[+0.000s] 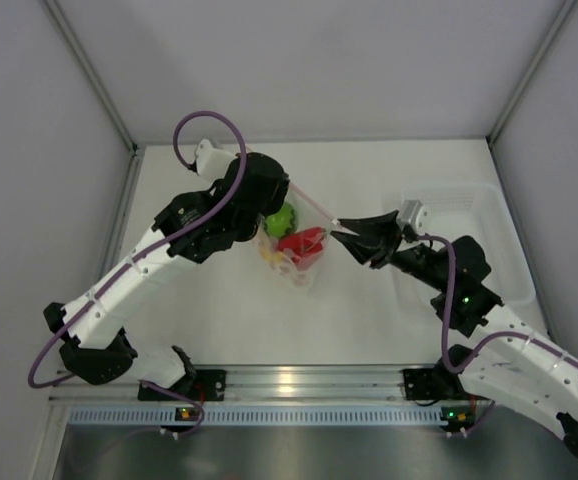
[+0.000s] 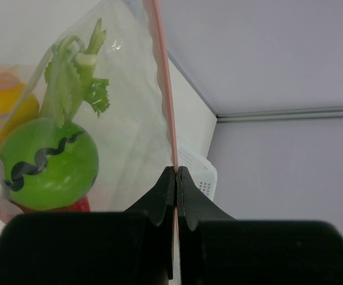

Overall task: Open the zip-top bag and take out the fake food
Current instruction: Pick up the zipper food storage bag at the center of the board, then unzip the zipper food storage bag at the center of the board.

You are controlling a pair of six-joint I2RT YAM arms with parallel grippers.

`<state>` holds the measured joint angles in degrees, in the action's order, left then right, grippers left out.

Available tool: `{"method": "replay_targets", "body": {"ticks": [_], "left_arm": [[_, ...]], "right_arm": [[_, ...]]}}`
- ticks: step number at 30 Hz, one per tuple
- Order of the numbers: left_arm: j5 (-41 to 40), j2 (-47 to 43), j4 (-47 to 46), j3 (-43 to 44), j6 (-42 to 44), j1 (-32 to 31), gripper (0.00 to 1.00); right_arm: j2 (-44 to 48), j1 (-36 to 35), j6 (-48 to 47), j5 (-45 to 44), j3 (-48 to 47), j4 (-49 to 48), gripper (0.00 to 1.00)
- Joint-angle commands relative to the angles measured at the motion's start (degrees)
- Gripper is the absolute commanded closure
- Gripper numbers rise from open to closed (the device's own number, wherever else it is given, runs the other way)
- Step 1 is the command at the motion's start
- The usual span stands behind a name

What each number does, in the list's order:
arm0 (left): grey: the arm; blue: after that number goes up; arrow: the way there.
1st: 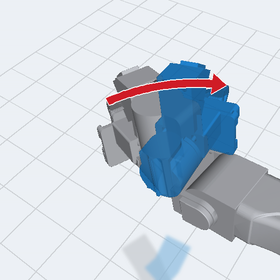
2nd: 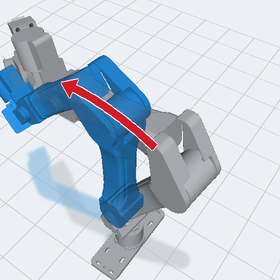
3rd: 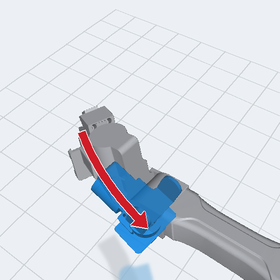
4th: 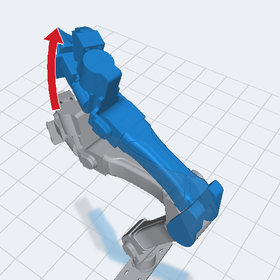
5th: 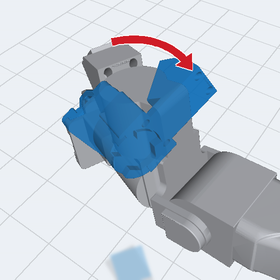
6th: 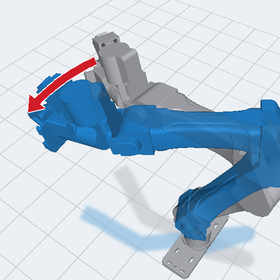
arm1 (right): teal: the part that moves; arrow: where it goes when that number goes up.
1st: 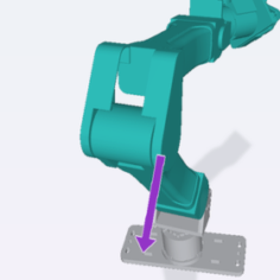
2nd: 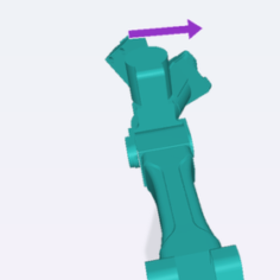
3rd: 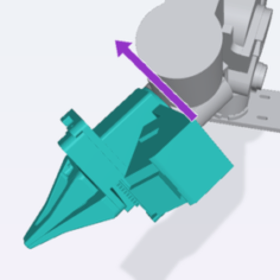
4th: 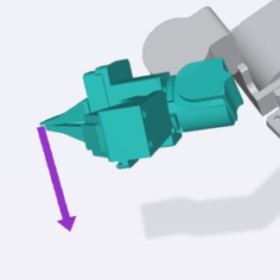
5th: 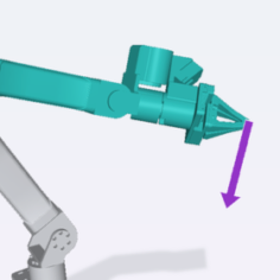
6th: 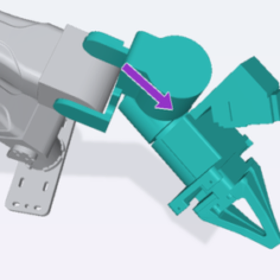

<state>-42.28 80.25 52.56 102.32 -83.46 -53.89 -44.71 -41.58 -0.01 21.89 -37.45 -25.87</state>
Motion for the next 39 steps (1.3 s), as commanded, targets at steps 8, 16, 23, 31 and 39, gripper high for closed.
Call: {"method": "replay_targets", "body": {"ticks": [8,16,23,31,39], "left_arm": [[-0.9,-0.5,-2.5,0.8,-1.2,0.0,1.0],[-1.4,-0.4,-2.5,1.3,-0.4,0.0,1.0],[-3.0,-0.2,-6.8,1.1,15.5,0.1,1.0],[14.4,-6.1,-12.7,-10.7,25.5,11.9,0.88],[30.4,-7.6,-16.3,-10.2,45.4,23.0,0.37]], "right_arm": [[0.5,-1.3,-0.5,0.3,-2.3,-3.9,0.89],[0.9,-1.2,-1.1,0.4,-2.7,-2.5,1.0],[-1.3,-1.4,-0.6,-3.0,-9.7,8.2,1.0],[-12.6,-1.4,-1.4,-5.5,-21.9,22.7,1.0],[-19.4,-1.5,-3.4,-1.6,-29.7,33.1,1.0]]}}
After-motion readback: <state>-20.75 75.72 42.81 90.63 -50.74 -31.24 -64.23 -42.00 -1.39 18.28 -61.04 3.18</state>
